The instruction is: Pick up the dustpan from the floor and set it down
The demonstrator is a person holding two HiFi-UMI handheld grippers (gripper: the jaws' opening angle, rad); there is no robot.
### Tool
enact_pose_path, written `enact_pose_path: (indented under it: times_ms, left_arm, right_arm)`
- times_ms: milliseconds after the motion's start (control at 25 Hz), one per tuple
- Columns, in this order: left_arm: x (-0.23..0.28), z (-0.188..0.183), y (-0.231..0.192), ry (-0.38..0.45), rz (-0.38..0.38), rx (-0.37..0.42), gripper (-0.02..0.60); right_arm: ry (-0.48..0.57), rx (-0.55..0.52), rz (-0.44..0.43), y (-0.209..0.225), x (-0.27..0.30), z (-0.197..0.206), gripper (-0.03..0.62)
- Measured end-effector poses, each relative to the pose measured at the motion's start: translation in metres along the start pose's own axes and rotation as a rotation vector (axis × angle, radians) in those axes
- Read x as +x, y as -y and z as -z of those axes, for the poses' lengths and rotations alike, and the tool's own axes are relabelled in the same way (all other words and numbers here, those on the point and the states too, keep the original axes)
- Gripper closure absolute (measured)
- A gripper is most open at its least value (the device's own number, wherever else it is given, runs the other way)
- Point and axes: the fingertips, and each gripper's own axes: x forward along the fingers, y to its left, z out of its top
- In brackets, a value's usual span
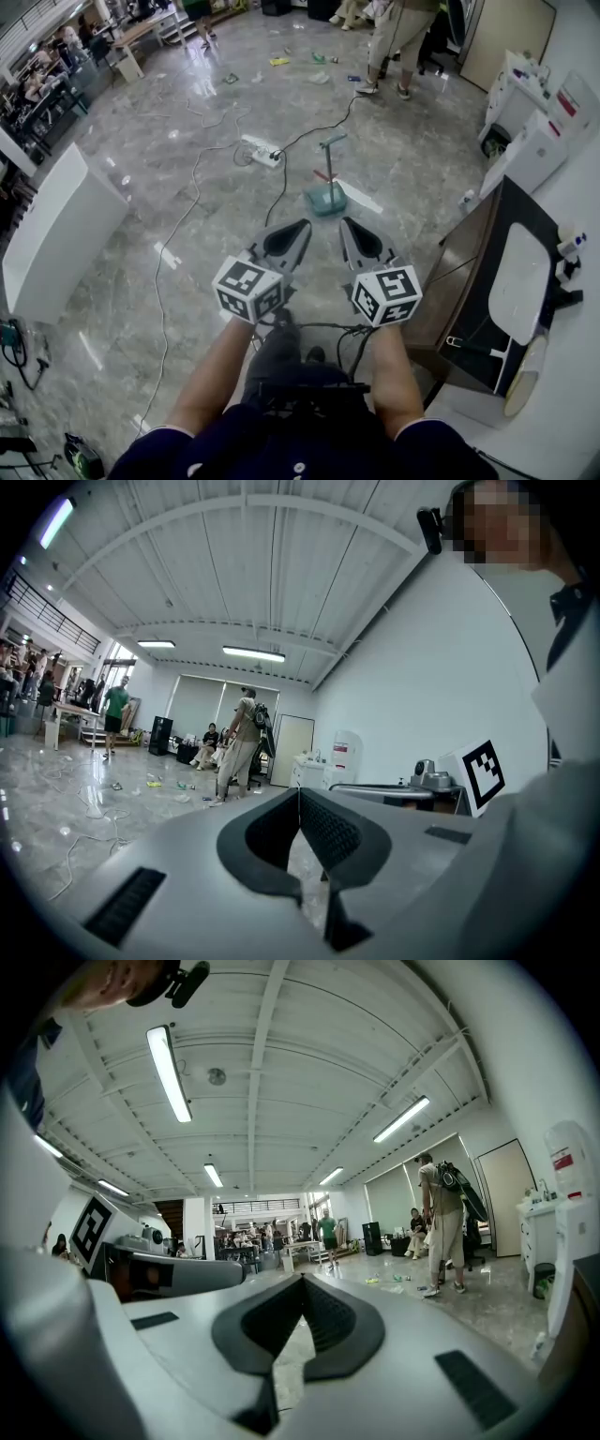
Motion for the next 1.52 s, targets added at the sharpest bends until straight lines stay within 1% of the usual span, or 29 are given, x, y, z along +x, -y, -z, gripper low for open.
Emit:
enact_pose_path:
  times_ms: [200, 400, 640, 800, 1000, 1160, 1280, 1400, 1520]
  left_arm:
    - [0.017, -0.002, -0.021, 0.009, 0.002, -0.01, 0.568]
    - [0.045, 0.005, -0.048, 0.007, 0.014, -0.024, 0.568]
    - [0.095, 0.013, -0.107, 0.001, 0.035, -0.06, 0.568]
    - [0.129, 0.008, -0.158, 0.003, 0.048, -0.066, 0.568]
    - [0.167, 0.006, -0.215, -0.012, 0.078, -0.087, 0.568]
    - [0.193, 0.005, -0.247, -0.022, 0.112, -0.086, 0.568]
    - [0.213, 0.008, -0.268, -0.034, 0.123, -0.086, 0.568]
    - [0.231, 0.015, -0.285, -0.056, 0.124, -0.089, 0.568]
    - [0.251, 0.024, -0.3, -0.069, 0.104, -0.093, 0.568]
  right_arm:
    - [-0.016, -0.019, 0.006, 0.012, 0.022, -0.001, 0.588]
    - [-0.051, -0.036, 0.028, 0.035, 0.051, 0.008, 0.588]
    - [-0.104, -0.061, 0.06, 0.073, 0.113, 0.018, 0.588]
    - [-0.13, -0.065, 0.075, 0.095, 0.163, 0.021, 0.588]
    - [-0.181, -0.067, 0.128, 0.125, 0.22, 0.025, 0.588]
    - [-0.194, -0.058, 0.168, 0.145, 0.257, 0.03, 0.588]
    - [-0.201, -0.053, 0.191, 0.163, 0.282, 0.035, 0.588]
    - [-0.22, -0.033, 0.203, 0.182, 0.305, 0.045, 0.586]
    - [-0.255, -0.008, 0.185, 0.2, 0.324, 0.064, 0.588]
